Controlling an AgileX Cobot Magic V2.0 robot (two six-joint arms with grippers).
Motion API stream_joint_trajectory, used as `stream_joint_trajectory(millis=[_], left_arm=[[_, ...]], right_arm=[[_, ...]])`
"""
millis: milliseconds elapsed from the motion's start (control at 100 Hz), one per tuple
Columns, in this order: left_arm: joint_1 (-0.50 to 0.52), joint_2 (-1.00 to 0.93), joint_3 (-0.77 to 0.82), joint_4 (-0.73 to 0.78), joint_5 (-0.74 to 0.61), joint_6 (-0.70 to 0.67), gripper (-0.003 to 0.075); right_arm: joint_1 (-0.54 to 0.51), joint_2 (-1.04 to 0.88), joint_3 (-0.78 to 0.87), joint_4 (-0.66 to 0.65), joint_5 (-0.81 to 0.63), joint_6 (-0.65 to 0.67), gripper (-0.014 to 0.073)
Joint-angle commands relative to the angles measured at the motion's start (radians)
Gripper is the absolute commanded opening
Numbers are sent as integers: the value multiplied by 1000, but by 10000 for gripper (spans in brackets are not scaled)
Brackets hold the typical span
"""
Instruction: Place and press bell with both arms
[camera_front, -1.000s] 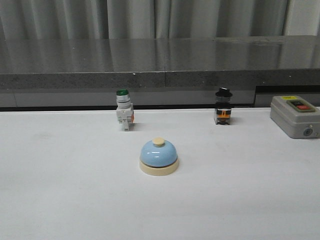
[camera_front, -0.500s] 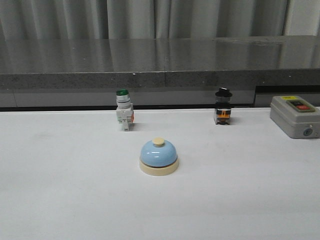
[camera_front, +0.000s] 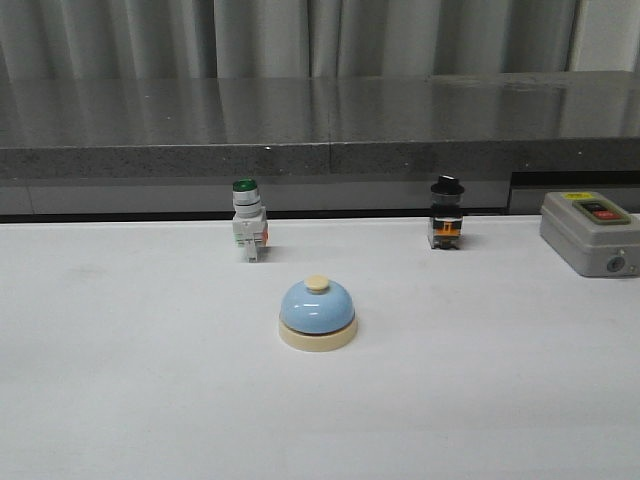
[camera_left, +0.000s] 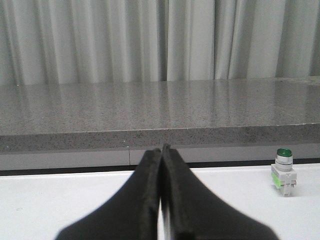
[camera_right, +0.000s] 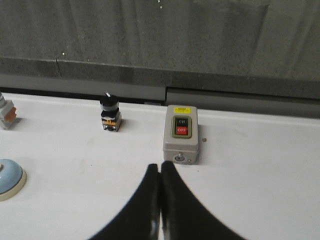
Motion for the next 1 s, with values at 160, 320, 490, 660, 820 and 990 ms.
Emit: stream_joint_trajectory(millis=[160,320,490,660,820,990], left_arm=[[1,-29,42,-7,-79,-11,-20],[1,-29,42,-7,-79,-11,-20],[1,-29,42,-7,-79,-11,-20],[1,-29,42,-7,-79,-11,-20],[1,-29,42,-7,-79,-11,-20],[1,-29,42,-7,-79,-11,-20]], right_arm=[[-7,-171,91,-5,-119,1,-60],[-7,-324,170,-15,-119,1,-60],[-8,-396,220,-22,-120,1,-60],[-8,-401,256,-22,-132,1,-60],[-8,-401,296,-22,-176,1,-60],[-8,-401,370,-22,-315,1,-60]])
